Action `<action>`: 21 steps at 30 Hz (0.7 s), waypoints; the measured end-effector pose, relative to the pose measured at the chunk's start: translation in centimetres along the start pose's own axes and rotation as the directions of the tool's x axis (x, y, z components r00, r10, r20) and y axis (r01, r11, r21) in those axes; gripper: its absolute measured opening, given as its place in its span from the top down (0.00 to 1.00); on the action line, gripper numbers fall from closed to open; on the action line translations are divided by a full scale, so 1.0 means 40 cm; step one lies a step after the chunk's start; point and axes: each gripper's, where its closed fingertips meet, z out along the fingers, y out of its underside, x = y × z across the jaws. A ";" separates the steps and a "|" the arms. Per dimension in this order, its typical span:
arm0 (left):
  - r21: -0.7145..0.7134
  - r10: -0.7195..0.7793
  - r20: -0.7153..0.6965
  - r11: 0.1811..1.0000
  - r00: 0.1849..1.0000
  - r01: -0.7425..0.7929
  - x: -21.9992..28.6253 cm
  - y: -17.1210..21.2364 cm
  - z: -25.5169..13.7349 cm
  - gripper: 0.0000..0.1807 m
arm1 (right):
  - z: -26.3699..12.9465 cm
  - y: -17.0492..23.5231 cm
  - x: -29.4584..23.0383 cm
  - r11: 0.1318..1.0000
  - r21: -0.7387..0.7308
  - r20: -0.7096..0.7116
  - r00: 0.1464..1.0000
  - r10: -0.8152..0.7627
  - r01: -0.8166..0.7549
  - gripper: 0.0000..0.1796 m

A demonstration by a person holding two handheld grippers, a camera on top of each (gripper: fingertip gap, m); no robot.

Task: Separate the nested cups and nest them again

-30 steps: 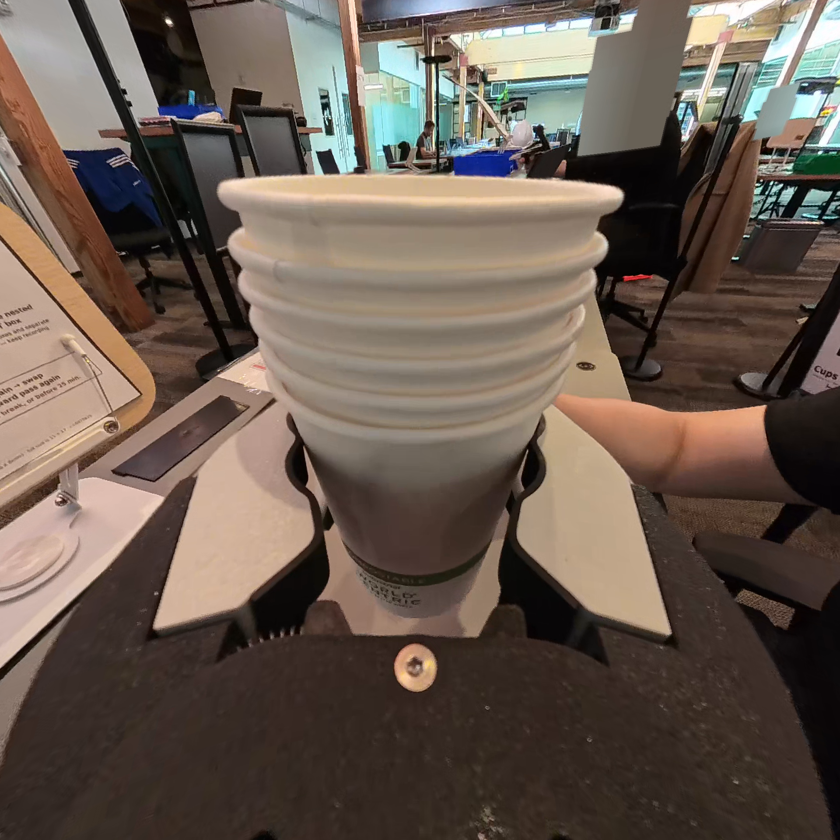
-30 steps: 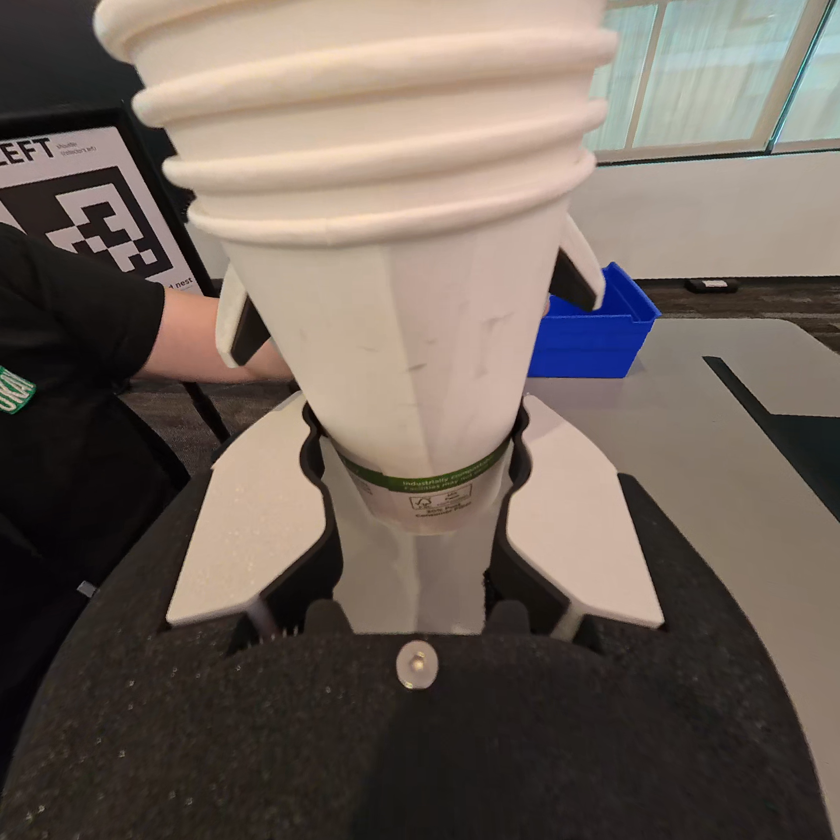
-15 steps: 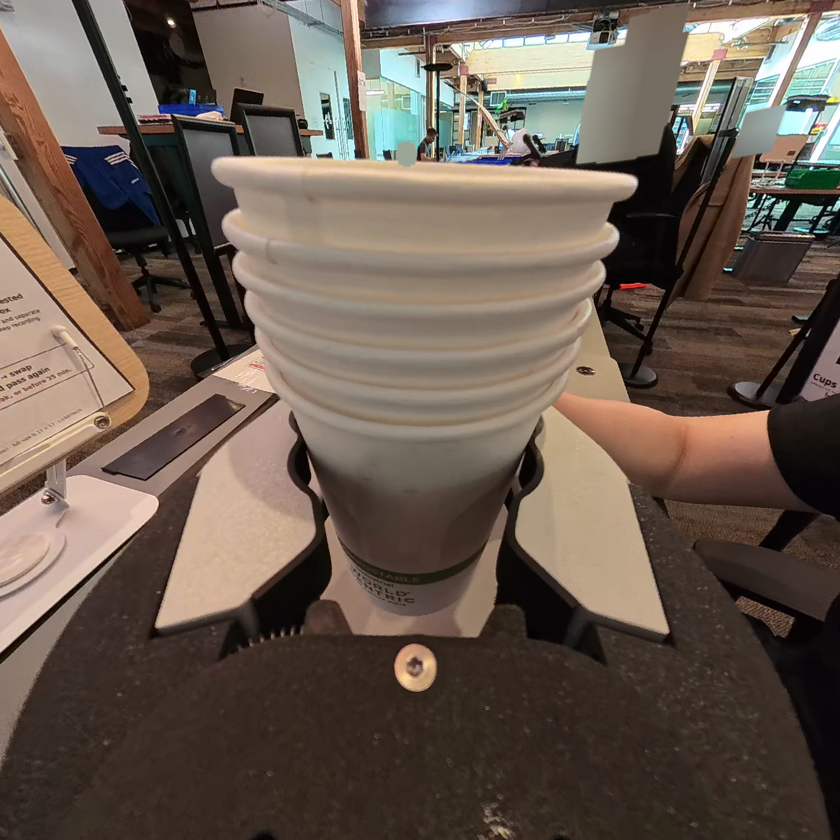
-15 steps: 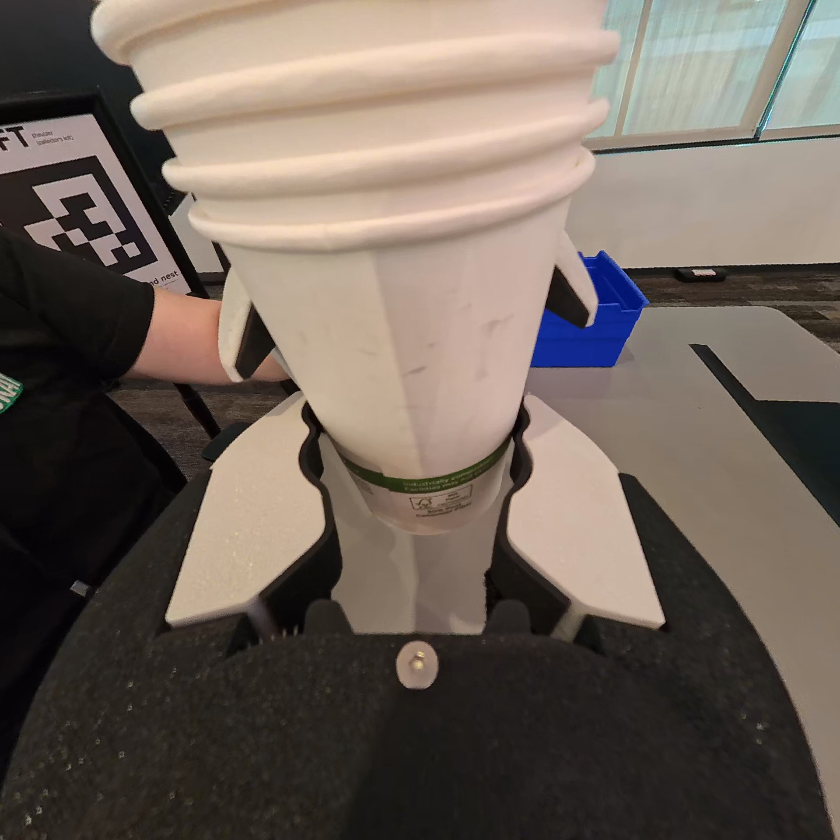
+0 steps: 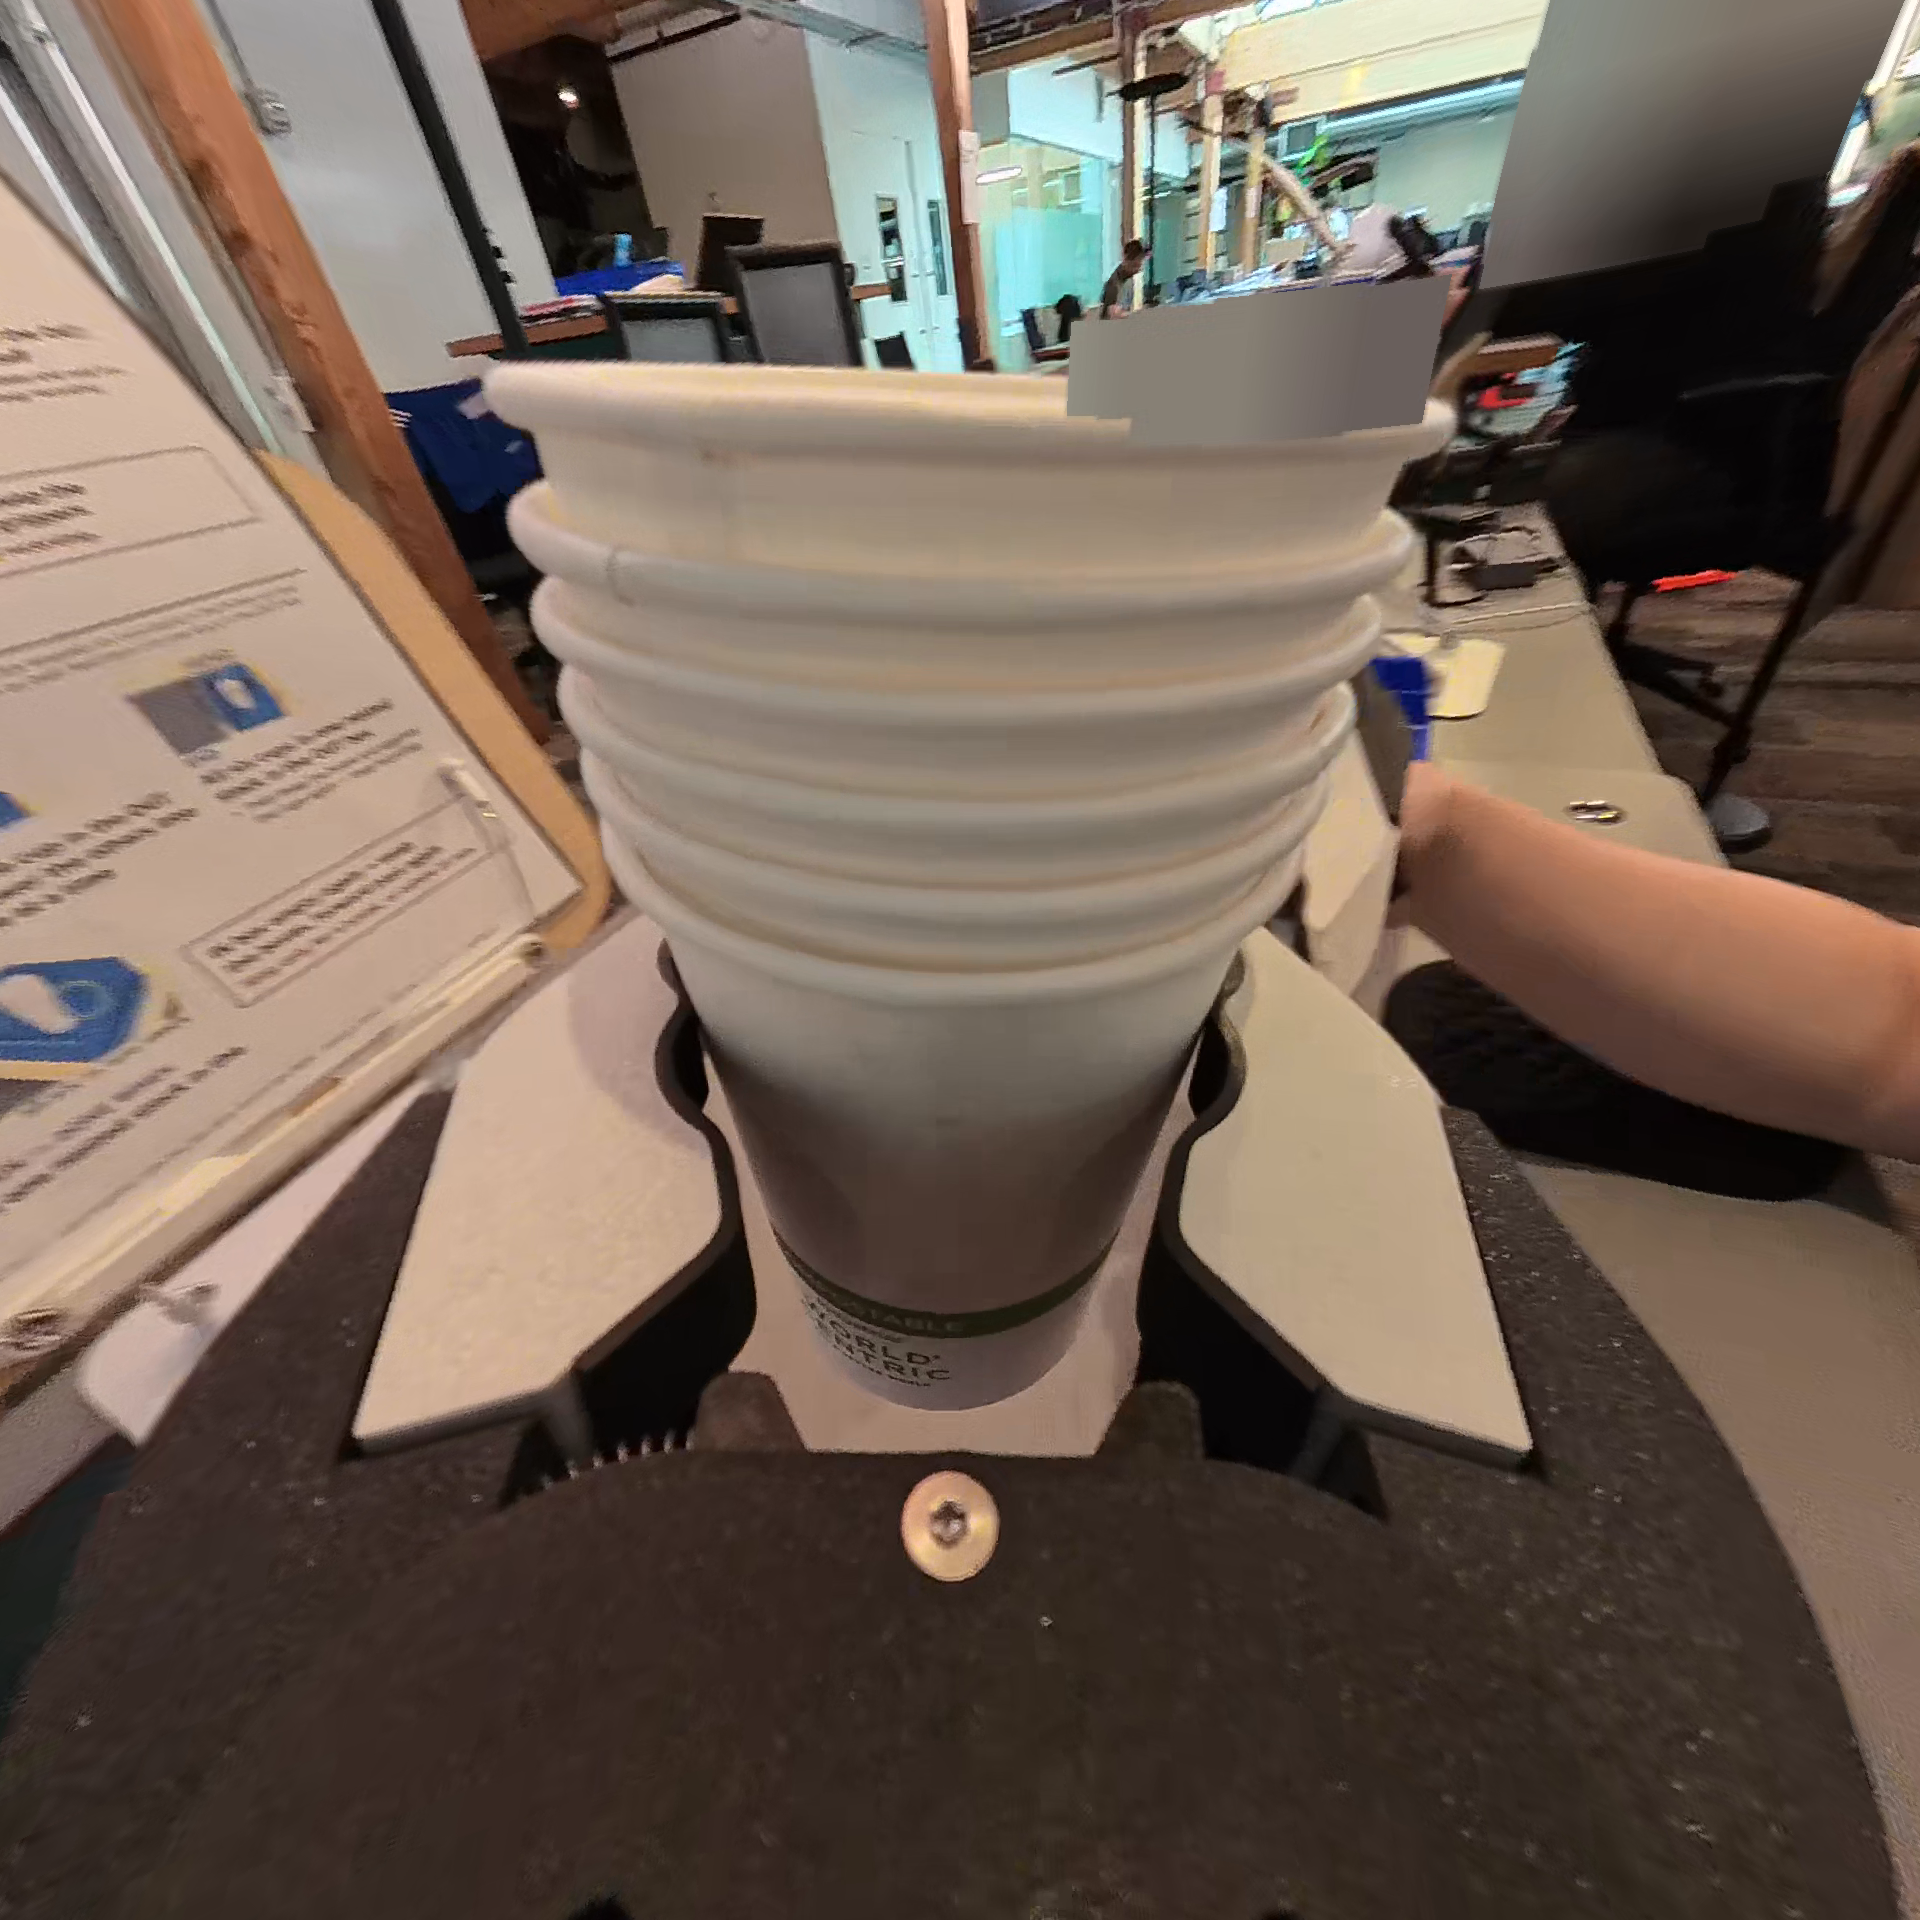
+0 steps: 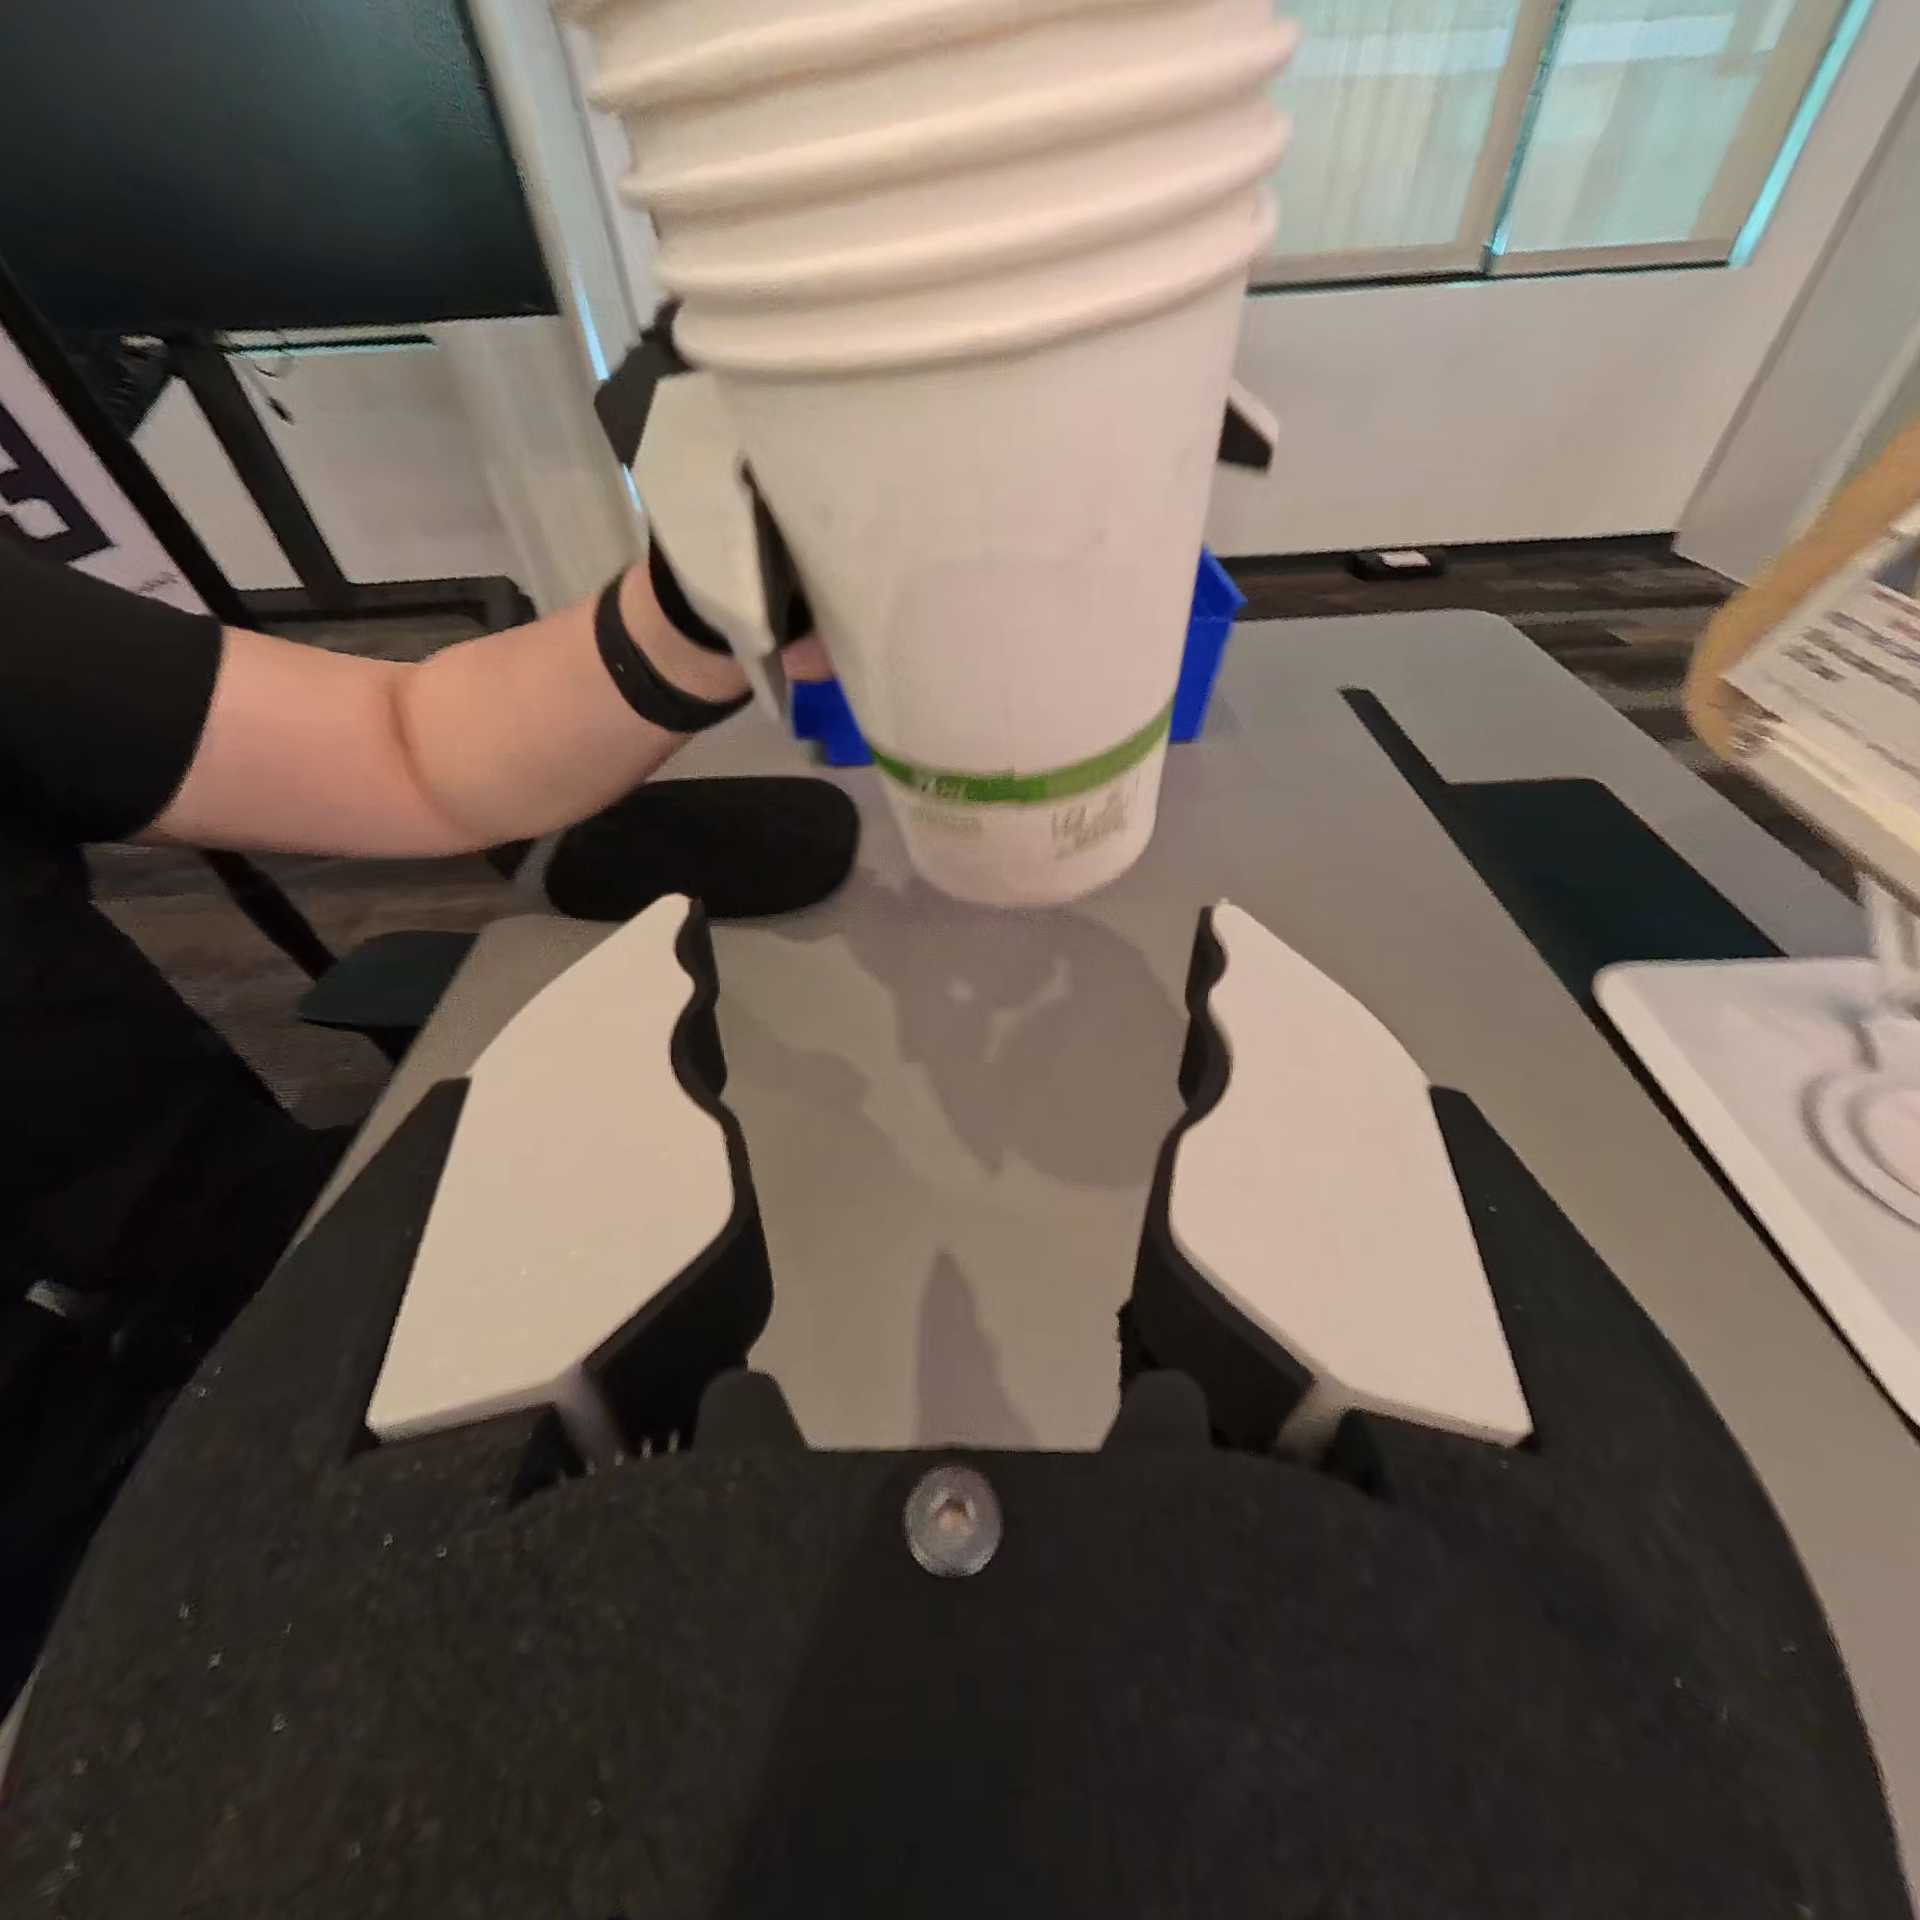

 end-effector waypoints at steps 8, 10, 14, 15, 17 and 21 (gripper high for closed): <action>-0.030 0.025 0.145 0.999 0.989 -0.021 -0.173 0.084 -0.001 0.49 | -0.130 0.038 0.093 0.998 -0.043 -0.150 0.988 0.028 -0.034 0.64; -0.016 -0.017 0.138 1.000 0.990 0.019 -0.193 0.115 -0.009 0.49 | -0.149 0.037 0.105 0.999 -0.039 -0.178 0.984 0.010 -0.017 0.68; -0.011 -0.085 0.131 0.996 0.988 0.088 -0.235 0.149 -0.027 0.49 | -0.168 0.039 0.111 0.998 -0.055 -0.202 0.979 0.001 -0.012 0.80; -0.004 -0.103 0.125 0.995 0.987 0.105 -0.240 0.151 -0.033 0.49 | -0.169 0.040 0.110 0.998 -0.068 -0.212 0.977 -0.007 -0.007 0.80; -0.005 -0.118 0.121 0.993 0.986 0.120 -0.246 0.160 -0.044 0.49 | -0.170 0.041 0.106 0.995 -0.103 -0.235 0.972 -0.025 0.001 0.83; -0.084 -0.057 0.157 0.994 0.986 0.071 -0.259 0.198 -0.046 0.49 | -0.157 0.024 0.075 0.984 -0.169 -0.241 0.966 -0.089 0.049 0.97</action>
